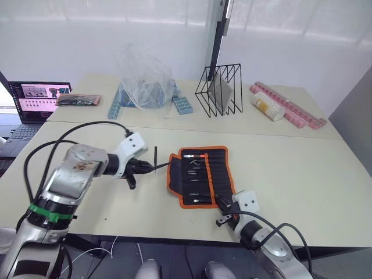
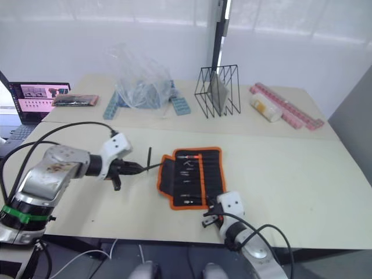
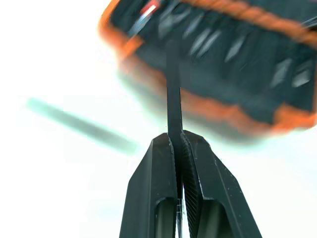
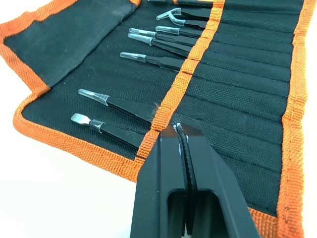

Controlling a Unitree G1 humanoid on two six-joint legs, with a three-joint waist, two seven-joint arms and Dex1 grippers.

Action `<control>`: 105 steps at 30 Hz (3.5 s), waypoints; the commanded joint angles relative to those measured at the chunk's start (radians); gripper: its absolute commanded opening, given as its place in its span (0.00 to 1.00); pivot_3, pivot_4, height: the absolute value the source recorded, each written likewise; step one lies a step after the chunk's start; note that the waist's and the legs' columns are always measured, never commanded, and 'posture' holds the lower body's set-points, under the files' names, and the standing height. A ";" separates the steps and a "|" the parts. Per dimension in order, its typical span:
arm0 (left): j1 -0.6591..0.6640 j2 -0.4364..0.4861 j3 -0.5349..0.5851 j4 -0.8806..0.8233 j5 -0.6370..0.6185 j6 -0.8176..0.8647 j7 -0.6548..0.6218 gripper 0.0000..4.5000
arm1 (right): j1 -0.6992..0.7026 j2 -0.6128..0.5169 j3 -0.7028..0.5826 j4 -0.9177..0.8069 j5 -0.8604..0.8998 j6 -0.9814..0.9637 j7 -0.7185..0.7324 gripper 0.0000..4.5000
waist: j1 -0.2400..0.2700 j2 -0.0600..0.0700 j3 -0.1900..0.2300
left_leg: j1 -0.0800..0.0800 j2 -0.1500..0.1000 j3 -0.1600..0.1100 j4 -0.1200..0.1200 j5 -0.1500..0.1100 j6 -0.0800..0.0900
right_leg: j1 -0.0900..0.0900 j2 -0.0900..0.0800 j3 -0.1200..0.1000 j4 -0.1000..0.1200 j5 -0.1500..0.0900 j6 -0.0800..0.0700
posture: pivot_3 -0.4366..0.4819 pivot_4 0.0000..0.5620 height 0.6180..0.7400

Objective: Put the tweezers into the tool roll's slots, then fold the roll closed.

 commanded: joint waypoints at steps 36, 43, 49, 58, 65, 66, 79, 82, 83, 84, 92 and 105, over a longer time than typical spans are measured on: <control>0.326 0.044 0.215 0.209 -0.077 -0.377 0.134 0.99 | 0.014 -0.005 0.042 0.126 -0.026 0.083 0.009 0.00 | -0.007 -0.003 -0.001 | 0.002 0.002 0.000 -0.002 0.000 -0.001 | 0.000 -0.003 0.000 0.001 0.002 -0.004 | 0.48 0.27 0.71; 0.290 0.009 0.161 0.296 -0.050 -0.464 0.122 0.87 | 0.018 -0.004 0.037 0.121 -0.028 0.084 0.007 0.00 | -0.006 -0.001 -0.002 | 0.004 0.002 0.001 -0.002 0.000 -0.001 | 0.001 -0.003 0.000 0.001 0.002 -0.004 | 0.48 0.27 0.71; 0.298 -0.022 0.140 0.268 -0.066 -0.436 0.119 0.45 | 0.022 -0.005 0.034 0.116 -0.029 0.085 0.005 0.00 | -0.005 -0.001 -0.003 | 0.006 0.001 0.001 -0.002 0.000 0.000 | 0.002 -0.002 0.000 0.001 0.002 -0.004 | 0.48 0.27 0.71; 0.303 -0.008 0.170 0.253 -0.083 -0.423 0.117 0.00 | 0.028 -0.005 0.032 0.112 -0.029 0.085 0.004 0.00 | -0.005 -0.001 -0.003 | 0.006 0.001 0.002 -0.002 0.000 0.000 | 0.002 -0.002 0.000 0.001 0.002 -0.004 | 0.48 0.27 0.71; 0.277 0.038 0.213 0.194 -0.108 -0.409 0.105 0.00 | 0.025 -0.006 0.032 0.115 -0.029 0.084 0.007 0.00 | -0.007 -0.002 -0.003 | 0.005 0.001 0.001 -0.002 0.000 0.000 | 0.002 -0.002 0.000 0.001 0.002 -0.004 | 0.48 0.27 0.71; 0.270 0.047 0.223 0.169 -0.123 -0.397 0.098 0.00 | 0.024 -0.006 0.031 0.116 -0.029 0.084 0.008 0.00 | -0.007 -0.002 -0.003 | 0.004 0.001 0.001 -0.002 0.000 0.000 | 0.001 -0.002 0.000 0.001 0.002 -0.004 | 0.48 0.27 0.71; 0.177 0.168 0.184 -0.163 -0.326 -0.169 -0.026 0.00 | 0.010 -0.011 0.030 0.127 -0.032 0.084 0.016 0.00 | -0.007 -0.003 -0.002 | 0.003 0.001 0.001 -0.002 0.000 0.000 | 0.000 -0.001 -0.001 0.001 0.002 -0.004 | 0.48 0.27 0.71; 0.061 0.171 0.034 -0.163 -0.276 -0.140 -0.063 0.00 | 0.004 -0.009 0.030 0.131 -0.032 0.085 0.015 0.00 | -0.006 -0.004 -0.002 | 0.003 0.001 0.001 -0.002 0.000 0.000 | 0.001 0.000 -0.001 0.001 0.002 -0.004 | 0.48 0.27 0.71; 0.027 0.172 -0.014 -0.157 -0.257 -0.139 -0.079 0.00 | 0.002 -0.009 0.030 0.133 -0.032 0.085 0.015 0.00 | -0.006 -0.004 -0.002 | 0.003 0.001 0.001 -0.002 0.000 0.000 | 0.001 0.000 -0.001 0.001 0.002 -0.004 | 0.48 0.27 0.71; -0.002 0.169 -0.055 -0.149 -0.240 -0.138 -0.089 0.00 | 0.000 -0.009 0.031 0.133 -0.033 0.086 0.015 0.00 | -0.008 -0.004 -0.002 | 0.003 0.000 0.001 -0.002 0.000 0.000 | 0.001 0.000 0.000 0.001 0.002 -0.003 | 0.48 0.27 0.71; -0.242 0.071 -0.414 -0.044 -0.032 -0.147 -0.170 0.00 | -0.011 -0.018 0.030 0.134 -0.037 0.092 0.014 0.00 | -0.010 -0.003 -0.002 | 0.003 0.001 0.001 -0.002 0.000 0.000 | 0.000 0.004 0.002 0.001 0.001 -0.003 | 0.48 0.27 0.71; -0.381 -0.172 -0.544 0.200 0.123 -0.218 -0.177 0.00 | 0.000 -0.013 0.029 0.117 -0.040 0.096 -0.004 0.00 | -0.011 -0.004 -0.003 | 0.002 0.001 0.001 0.000 0.000 0.000 | 0.000 0.004 0.002 0.002 0.001 -0.003 | 0.48 0.27 0.71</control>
